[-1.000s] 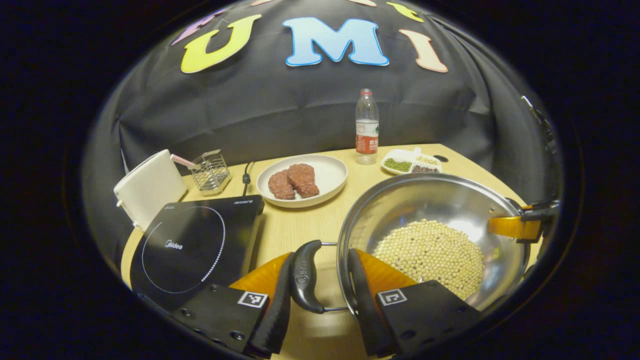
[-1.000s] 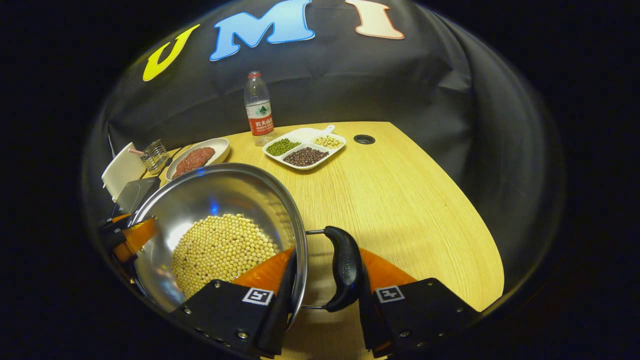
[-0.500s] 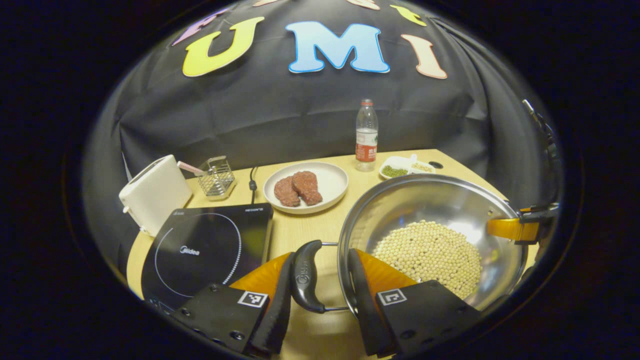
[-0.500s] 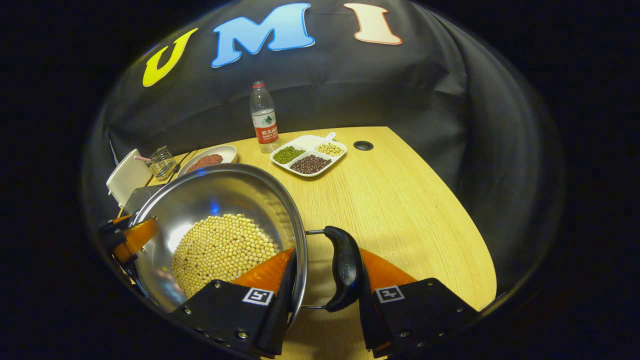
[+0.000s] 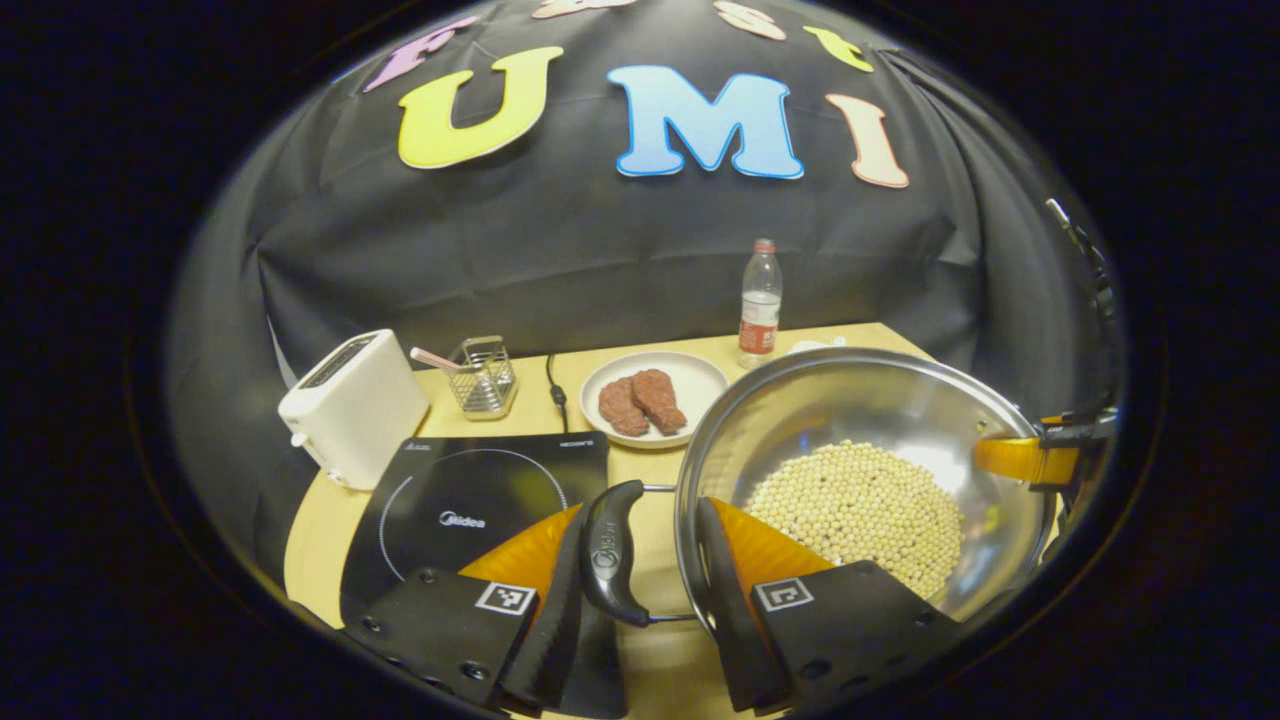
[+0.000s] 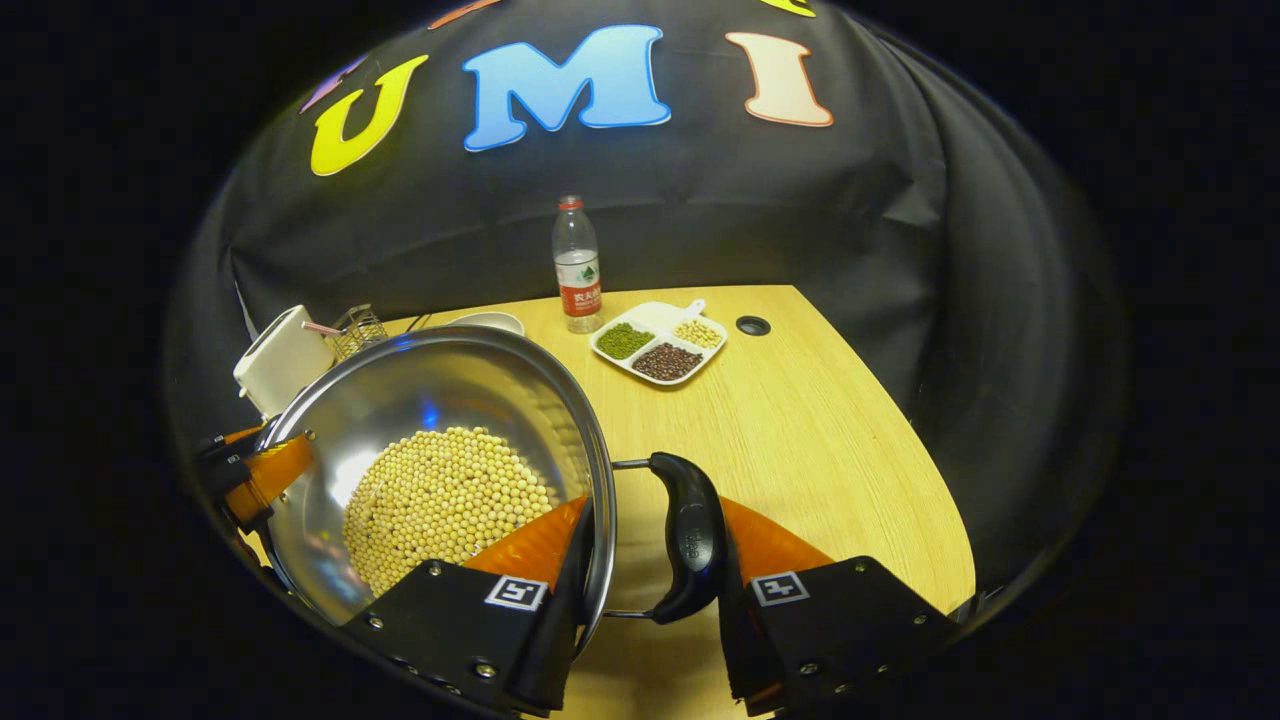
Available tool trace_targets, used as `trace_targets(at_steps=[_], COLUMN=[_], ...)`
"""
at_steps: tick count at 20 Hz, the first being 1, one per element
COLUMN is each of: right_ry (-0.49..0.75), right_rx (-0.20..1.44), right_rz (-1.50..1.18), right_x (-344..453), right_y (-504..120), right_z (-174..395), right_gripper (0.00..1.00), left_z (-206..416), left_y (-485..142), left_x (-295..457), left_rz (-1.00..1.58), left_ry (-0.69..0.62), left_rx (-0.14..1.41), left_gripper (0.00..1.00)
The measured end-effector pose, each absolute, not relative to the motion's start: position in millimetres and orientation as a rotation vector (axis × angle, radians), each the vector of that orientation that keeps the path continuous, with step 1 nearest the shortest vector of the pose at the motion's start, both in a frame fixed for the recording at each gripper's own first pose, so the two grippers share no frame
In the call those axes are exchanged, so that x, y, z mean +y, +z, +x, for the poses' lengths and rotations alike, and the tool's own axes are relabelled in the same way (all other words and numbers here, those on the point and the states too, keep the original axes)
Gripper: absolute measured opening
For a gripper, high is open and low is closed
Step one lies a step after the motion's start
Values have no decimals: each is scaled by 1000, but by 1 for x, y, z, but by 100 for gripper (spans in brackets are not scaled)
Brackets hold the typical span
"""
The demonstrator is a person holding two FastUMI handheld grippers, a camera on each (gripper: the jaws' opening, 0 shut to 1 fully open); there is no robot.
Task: First push the handle of the pot to place it horizontally, then grasp the pot with both hands and set it on the induction cooktop.
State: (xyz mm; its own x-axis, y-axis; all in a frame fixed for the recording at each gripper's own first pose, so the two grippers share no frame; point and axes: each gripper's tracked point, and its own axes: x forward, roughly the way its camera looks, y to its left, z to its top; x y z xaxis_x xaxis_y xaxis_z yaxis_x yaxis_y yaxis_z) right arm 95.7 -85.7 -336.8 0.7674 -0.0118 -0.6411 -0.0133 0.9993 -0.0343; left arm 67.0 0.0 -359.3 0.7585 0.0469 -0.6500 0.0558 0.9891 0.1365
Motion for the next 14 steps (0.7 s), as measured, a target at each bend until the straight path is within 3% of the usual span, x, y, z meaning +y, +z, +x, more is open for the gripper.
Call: trace_targets(at_steps=[1,4,6,7,8,14], right_ry=[7,22,38,46,54,76], right_rx=[693,686,684,682,681,673], right_rz=[-41,-55,-60,-63,-67,-78], right_x=[-77,-52,-33,-22,-12,50], right_y=[-334,-330,-330,-330,-329,-331], right_z=[96,99,101,102,103,108], right_gripper=[59,59,59,59,59,60], left_z=[65,63,63,61,61,62], left_y=[-354,-343,-339,-336,-333,-326], left_x=[8,35,54,65,76,140], left_rz=[150,138,134,136,138,126], left_ry=[0,16,32,40,47,79], left_rx=[706,698,688,685,685,679], left_gripper=[62,65,62,68,62,65])
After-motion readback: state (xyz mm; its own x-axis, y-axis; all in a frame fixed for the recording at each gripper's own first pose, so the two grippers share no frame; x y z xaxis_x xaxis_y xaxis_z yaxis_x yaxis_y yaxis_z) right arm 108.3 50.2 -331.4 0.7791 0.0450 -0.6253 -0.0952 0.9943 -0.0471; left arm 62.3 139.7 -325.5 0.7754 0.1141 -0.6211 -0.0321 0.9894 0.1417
